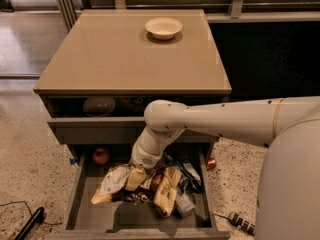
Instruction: Place brown chip bag into middle drawer
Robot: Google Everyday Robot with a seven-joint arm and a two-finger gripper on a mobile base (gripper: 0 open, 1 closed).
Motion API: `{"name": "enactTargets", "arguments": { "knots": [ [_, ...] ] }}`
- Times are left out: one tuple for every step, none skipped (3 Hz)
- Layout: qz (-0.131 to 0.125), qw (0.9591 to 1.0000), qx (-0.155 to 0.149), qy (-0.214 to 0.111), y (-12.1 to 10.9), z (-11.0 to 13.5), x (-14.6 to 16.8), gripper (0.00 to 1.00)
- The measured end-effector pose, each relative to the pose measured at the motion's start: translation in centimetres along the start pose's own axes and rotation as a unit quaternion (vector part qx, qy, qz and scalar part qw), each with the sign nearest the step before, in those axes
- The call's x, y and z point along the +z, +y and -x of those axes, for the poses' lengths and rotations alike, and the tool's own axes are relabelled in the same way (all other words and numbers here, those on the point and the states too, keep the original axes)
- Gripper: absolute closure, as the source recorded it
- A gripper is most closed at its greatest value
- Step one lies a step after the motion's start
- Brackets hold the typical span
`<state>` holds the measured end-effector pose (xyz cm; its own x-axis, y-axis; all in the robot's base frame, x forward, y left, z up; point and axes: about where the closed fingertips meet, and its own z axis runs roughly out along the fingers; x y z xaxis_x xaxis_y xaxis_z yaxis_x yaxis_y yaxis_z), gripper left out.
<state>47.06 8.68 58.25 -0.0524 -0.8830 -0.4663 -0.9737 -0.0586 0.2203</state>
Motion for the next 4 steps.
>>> {"name": "enactTargets", "arguments": {
  "knots": [
    [-0.032,0.9994,-0.014,0.001,-0.2,0.2,0.4,1.0],
    [-0.107,0.9932,-0.045,0.011,0.4,0.3,1.8,1.0],
    [-0.101,0.9938,-0.045,0.009,0.6,0.2,2.2,1.0],
    [-0.09,0.995,-0.043,-0.002,0.9,-0.1,3.5,1.0]
  ]
}}
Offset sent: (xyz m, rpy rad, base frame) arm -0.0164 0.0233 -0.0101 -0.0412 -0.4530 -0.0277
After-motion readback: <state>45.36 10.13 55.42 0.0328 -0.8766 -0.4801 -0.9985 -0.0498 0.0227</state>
